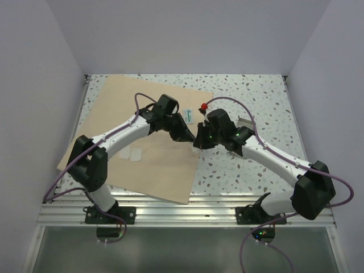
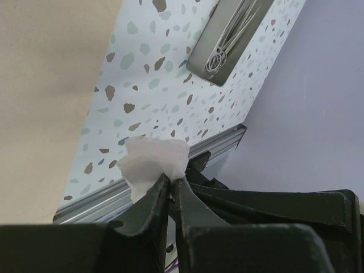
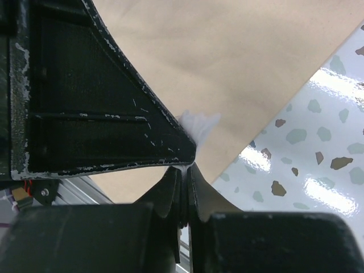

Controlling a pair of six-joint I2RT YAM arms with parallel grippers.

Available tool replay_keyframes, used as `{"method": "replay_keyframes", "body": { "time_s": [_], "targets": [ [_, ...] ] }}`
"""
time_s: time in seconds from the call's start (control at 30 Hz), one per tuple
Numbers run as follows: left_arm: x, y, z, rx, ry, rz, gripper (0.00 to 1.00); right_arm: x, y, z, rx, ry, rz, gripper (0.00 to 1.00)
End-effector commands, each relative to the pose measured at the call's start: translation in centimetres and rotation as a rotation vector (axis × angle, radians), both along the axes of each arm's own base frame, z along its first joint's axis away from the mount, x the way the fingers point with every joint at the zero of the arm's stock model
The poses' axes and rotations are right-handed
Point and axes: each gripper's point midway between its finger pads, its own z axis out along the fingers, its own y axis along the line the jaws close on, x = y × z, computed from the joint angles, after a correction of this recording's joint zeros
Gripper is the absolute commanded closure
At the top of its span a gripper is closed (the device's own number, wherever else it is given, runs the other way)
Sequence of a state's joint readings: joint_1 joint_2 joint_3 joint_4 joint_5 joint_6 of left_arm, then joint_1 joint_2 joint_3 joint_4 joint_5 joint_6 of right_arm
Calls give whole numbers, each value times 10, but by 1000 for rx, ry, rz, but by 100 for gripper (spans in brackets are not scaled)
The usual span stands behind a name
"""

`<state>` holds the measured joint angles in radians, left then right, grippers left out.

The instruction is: Prepare the surgical pack

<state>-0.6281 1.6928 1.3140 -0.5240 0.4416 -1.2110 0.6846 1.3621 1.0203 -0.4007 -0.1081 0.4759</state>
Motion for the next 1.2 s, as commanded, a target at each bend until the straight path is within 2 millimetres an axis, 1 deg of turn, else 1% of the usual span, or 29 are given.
{"method": "replay_keyframes", "body": {
  "time_s": [0.0, 0.03, 0.07, 0.1, 0.13, 0.17, 0.2, 0.23, 0.27, 0.3, 0.33, 0.37, 0.4, 0.47, 0.5, 0.53, 0.57, 0.63, 0.67, 0.7, 0.73, 0.77, 0.8, 0.83, 0.9, 0.97, 1.0, 1.03, 1.17],
  "targets": [
    [4, 6, 18, -48, -49, 1, 88, 1, 3, 10, 7, -11, 19, 100],
    [9, 12, 17, -32, -66, 17, 76, 1, 2, 11, 4, -12, 15, 100],
    [11, 20, 14, -9, -83, 19, 72, 0, 0, 10, -1, -7, 16, 100],
    [21, 33, 17, 5, -108, 47, 68, -4, -3, 8, -7, -1, 19, 100],
    [30, 44, 17, 39, -144, 71, 42, -3, -8, 7, -5, 6, 9, 100],
    [33, 55, 17, 75, -185, 52, 33, -4, -11, 8, 5, 15, 5, 100],
    [46, 64, 26, 91, -236, 56, 28, -1, -23, 4, 9, 31, -25, 100],
    [49, 79, 23, 166, -239, 67, 28, 1, -30, 3, 15, 43, -41, 100],
    [54, 87, 25, 215, -300, 34, 28, -1, -38, -1, 20, 72, -50, 100],
    [60, 94, 32, 247, -345, 31, 28, 3, -47, -3, 34, 84, -70, 100],
    [66, 102, 33, 295, -385, 34, 28, 18, -70, -4, 51, 93, -147, 100],
    [65, 110, 32, 341, -422, -7, 28, 23, -80, -5, 62, 104, -170, 100],
    [65, 115, 30, 375, -430, -22, 29, 35, -101, -6, 85, 112, -231, 100],
    [64, 128, 21, 456, -473, -88, 30, 48, -121, -13, 95, 133, -293, 100],
    [62, 133, 14, 488, -476, -112, 30, 59, -140, -12, 120, 136, -349, 100],
    [62, 139, 10, 524, -490, -131, 30, 64, -150, -14, 138, 146, -384, 100],
    [61, 144, 7, 554, -512, -175, 30, 68, -158, -22, 160, 180, -428, 100],
    [58, 153, -2, 609, -528, -230, 31, 80, -185, -25, 200, 185, -510, 100],
    [55, 156, -8, 617, -528, -251, 31, 86, -191, -27, 203, 183, -530, 100],
    [54, 159, -10, 631, -537, -261, 32, 91, -200, -30, 201, 180, -558, 100],
    [54, 160, -12, 641, -555, -276, 32, 95, -204, -31, 204, 174, -573, 100],
    [53, 161, -11, 642, -569, -280, 31, 99, -207, -37, 213, 189, -595, 100],
    [50, 164, -19, 649, -562, -293, 32, 106, -216, -38, 212, 176, -622, 100],
    [49, 165, -20, 652, -565, -300, 32, 109, -222, -41, 211, 174, -647, 100],
    [45, 167, -27, 658, -557, -313, 32, 122, -228, -50, 256, 172, -674, 100],
    [43, 170, -31, 664, -551, -322, 32, 127, -225, -58, 303, 199, -680, 100],
    [42, 173, -32, 667, -546, -318, 32, 138, -227, -56, 331, 161, -675, 100],
    [41, 173, -33, 665, -542, -319, 32, 141, -228, -65, 329, 178, -682, 100],
    [45, 179, -39, 682, -532, -309, 33, 155, -242, -79, 323, 168, -729, 100]
  ]
}}
